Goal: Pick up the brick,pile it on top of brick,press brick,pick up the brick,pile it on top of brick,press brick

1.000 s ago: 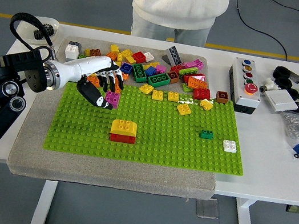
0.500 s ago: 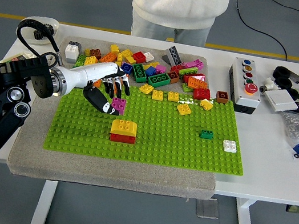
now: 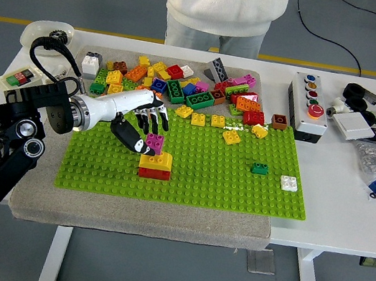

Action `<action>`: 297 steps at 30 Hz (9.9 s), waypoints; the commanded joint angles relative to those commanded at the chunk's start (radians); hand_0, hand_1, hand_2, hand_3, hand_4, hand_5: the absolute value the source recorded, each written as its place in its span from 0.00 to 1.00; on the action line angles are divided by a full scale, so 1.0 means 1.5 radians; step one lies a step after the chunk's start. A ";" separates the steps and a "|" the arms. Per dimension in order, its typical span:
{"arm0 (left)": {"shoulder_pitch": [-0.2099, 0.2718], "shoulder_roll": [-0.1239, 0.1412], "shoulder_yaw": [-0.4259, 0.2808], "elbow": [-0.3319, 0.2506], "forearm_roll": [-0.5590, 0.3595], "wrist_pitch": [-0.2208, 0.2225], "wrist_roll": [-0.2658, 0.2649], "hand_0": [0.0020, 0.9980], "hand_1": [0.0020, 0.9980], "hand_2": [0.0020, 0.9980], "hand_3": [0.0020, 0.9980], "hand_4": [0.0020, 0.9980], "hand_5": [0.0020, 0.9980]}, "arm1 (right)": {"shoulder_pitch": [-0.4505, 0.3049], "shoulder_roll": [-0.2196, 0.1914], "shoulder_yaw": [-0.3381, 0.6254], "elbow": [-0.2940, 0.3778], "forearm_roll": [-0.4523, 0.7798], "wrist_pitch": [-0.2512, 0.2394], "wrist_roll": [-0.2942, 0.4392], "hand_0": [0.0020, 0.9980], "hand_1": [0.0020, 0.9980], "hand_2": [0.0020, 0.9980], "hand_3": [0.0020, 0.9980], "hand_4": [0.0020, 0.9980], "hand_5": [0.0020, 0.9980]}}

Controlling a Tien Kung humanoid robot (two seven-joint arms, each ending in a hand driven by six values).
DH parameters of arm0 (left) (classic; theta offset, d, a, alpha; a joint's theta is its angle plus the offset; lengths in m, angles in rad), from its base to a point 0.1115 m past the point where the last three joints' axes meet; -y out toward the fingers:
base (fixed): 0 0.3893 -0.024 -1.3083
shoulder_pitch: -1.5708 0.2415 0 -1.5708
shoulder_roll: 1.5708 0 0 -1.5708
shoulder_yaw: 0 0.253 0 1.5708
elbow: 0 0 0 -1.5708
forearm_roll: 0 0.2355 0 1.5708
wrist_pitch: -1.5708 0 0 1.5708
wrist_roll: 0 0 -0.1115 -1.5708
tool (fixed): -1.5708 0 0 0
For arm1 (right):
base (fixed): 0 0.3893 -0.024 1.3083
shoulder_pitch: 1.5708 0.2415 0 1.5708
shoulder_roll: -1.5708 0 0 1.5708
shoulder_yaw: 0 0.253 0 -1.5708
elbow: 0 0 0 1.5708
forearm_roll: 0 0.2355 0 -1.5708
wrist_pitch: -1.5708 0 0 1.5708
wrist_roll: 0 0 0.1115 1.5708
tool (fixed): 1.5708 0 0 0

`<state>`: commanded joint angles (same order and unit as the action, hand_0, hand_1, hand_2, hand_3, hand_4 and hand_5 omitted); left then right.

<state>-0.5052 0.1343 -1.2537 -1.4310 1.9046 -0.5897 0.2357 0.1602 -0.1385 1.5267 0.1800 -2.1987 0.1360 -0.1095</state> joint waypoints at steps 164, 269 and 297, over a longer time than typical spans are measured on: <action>-0.013 -0.022 0.022 0.088 0.003 0.029 -0.035 0.45 0.40 0.43 0.50 1.00 0.00 | 0.005 -0.001 -0.004 0.000 0.002 0.001 0.002 0.74 0.65 0.71 0.59 0.80 0.37; -0.034 -0.019 0.067 0.070 0.008 0.129 -0.092 0.69 0.60 0.56 0.59 1.00 0.34 | 0.007 0.000 0.002 0.000 0.002 0.006 0.005 0.74 0.65 0.71 0.59 0.81 0.38; -0.064 -0.030 0.148 0.152 0.115 0.221 -0.157 0.89 0.71 0.69 0.76 1.00 0.29 | 0.006 0.000 -0.004 0.000 -0.005 0.008 0.006 0.74 0.65 0.71 0.59 0.81 0.38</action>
<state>-0.6010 0.0899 -1.0313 -1.2035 2.0766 -0.2589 -0.0003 0.1699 -0.1382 1.5204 0.1800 -2.2058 0.1482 -0.1000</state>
